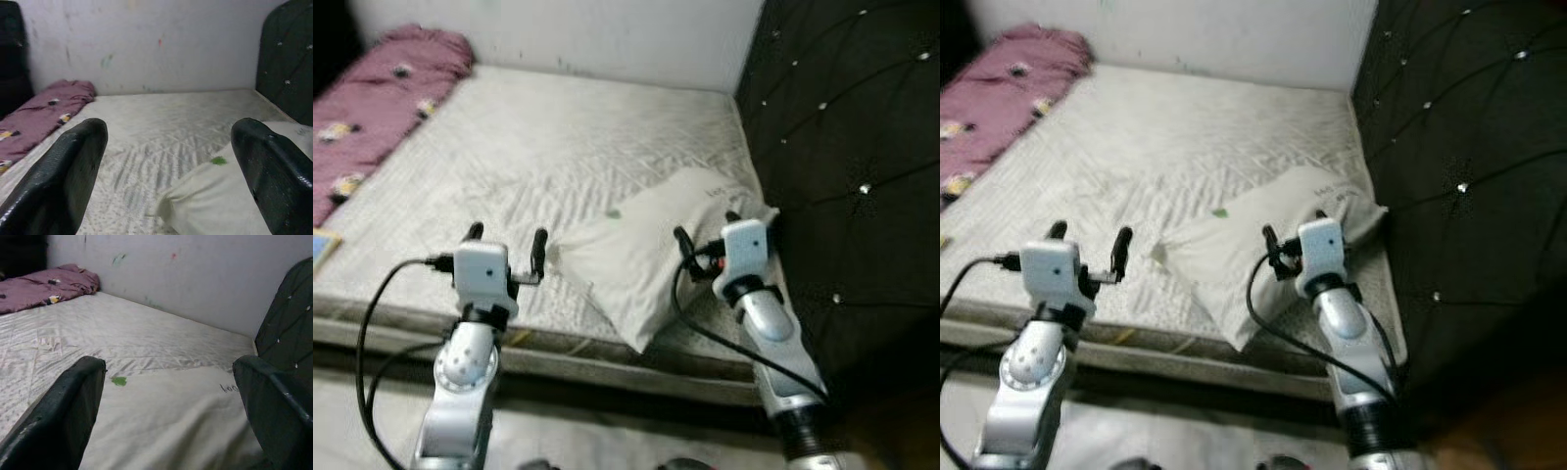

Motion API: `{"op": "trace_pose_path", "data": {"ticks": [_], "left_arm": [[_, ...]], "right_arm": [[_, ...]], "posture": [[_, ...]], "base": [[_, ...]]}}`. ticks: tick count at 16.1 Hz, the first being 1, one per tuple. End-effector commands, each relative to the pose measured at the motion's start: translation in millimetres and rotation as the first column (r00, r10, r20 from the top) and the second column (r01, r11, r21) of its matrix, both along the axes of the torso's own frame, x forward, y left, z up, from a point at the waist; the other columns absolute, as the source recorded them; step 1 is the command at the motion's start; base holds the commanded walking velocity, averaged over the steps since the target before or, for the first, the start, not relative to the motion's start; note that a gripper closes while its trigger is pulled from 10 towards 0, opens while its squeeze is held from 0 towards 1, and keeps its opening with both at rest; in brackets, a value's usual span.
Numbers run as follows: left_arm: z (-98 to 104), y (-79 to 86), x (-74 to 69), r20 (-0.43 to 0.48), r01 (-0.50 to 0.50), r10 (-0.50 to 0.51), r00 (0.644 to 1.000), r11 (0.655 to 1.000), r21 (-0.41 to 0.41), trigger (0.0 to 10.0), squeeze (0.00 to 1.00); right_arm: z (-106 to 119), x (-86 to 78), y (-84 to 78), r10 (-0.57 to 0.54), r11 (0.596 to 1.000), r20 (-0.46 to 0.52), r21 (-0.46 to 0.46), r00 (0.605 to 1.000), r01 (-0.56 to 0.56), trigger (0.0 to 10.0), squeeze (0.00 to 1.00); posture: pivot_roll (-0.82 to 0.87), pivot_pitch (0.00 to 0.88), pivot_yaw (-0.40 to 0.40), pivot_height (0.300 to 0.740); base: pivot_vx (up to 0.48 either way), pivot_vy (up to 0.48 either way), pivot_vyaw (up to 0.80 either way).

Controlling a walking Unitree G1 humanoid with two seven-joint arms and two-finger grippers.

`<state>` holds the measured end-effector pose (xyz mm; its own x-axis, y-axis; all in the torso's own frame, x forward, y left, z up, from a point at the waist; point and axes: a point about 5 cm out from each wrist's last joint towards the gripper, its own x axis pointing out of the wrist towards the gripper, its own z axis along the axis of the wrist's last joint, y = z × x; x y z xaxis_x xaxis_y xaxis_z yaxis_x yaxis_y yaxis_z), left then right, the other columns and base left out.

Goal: Clean up the room

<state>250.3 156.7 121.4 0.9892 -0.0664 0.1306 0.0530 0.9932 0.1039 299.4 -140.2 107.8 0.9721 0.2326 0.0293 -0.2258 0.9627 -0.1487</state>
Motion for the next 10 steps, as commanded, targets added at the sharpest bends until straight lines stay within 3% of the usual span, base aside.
{"op": "trace_pose_path", "data": {"ticks": [1,4,10], "left_arm": [[4.2,-4.3,-0.5,0.021,0.041,-0.040,0.999,0.999,-0.014,10.0,0.00],[4.5,-4.4,-1.3,0.023,0.047,-0.047,0.999,0.999,-0.013,10.0,0.00],[5.1,-5.5,-2.1,0.029,0.068,-0.067,0.997,0.998,-0.019,10.0,0.00]], "right_arm": [[5.7,1.4,-2.8,-0.009,1.000,0.022,-0.004,1.000,0.009,10.0,0.00],[5.6,1.3,-3.0,-0.011,1.000,0.022,0.000,1.000,0.011,10.0,0.00],[5.9,1.8,-3.4,-0.012,1.000,0.022,0.000,1.000,0.012,10.0,0.00]], "posture": [[-0.04,0.022,-0.021,0.740],[-0.05,0.023,-0.021,0.740],[-0.05,0.024,-0.024,0.740]], "base": [[0.000,0.000,0.00],[0.000,0.000,0.00],[0.279,0.000,0.00]]}}
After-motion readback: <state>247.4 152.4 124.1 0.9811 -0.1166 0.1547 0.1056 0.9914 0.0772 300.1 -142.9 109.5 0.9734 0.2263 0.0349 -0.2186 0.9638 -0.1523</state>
